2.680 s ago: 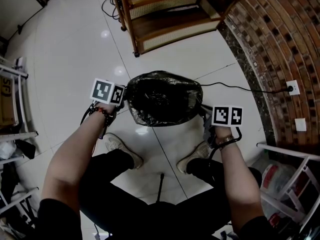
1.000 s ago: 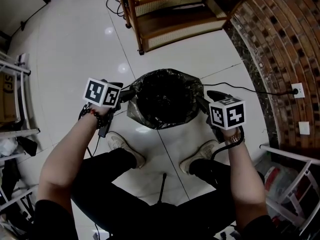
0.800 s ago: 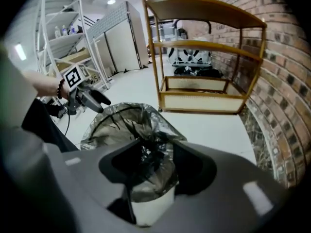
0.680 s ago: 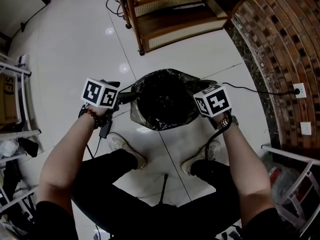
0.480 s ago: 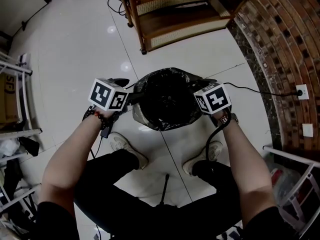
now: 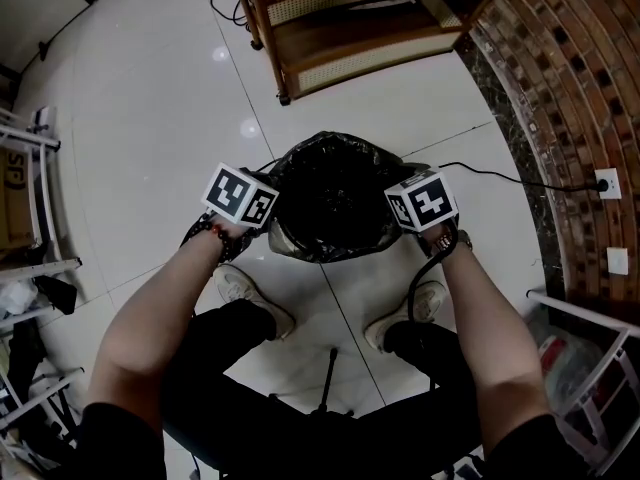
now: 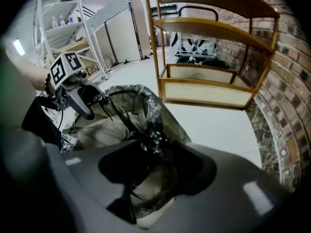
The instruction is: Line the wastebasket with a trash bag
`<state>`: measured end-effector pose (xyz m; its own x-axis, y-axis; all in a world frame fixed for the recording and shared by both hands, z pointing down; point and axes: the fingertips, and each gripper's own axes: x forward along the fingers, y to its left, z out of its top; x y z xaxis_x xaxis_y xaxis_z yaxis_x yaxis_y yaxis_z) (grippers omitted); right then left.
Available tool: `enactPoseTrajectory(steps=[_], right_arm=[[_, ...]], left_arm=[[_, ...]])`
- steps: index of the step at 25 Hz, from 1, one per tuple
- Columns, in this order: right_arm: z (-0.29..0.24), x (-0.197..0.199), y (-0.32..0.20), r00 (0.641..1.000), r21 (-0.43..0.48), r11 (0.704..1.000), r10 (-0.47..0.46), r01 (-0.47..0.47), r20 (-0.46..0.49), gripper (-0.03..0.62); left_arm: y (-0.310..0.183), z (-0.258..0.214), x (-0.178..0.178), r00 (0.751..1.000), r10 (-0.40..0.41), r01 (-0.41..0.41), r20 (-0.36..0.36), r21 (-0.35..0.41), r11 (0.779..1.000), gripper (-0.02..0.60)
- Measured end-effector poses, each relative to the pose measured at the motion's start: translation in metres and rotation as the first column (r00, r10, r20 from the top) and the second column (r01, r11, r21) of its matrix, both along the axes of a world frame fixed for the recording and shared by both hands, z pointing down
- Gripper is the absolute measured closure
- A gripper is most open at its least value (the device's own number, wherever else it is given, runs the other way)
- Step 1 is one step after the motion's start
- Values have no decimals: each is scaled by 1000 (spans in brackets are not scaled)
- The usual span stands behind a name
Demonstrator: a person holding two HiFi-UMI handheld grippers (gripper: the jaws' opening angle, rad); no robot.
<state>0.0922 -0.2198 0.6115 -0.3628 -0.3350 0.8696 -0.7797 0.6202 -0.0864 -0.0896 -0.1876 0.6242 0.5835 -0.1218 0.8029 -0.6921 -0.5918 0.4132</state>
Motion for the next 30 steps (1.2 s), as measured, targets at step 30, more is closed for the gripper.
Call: enactPoseTrajectory(steps=[30], right_arm=[[-26,36,63,889,-78,914,406,-398,214,365]], left_arm=[[0,-29,-33,925,-361,362,-119,-7,932,181]])
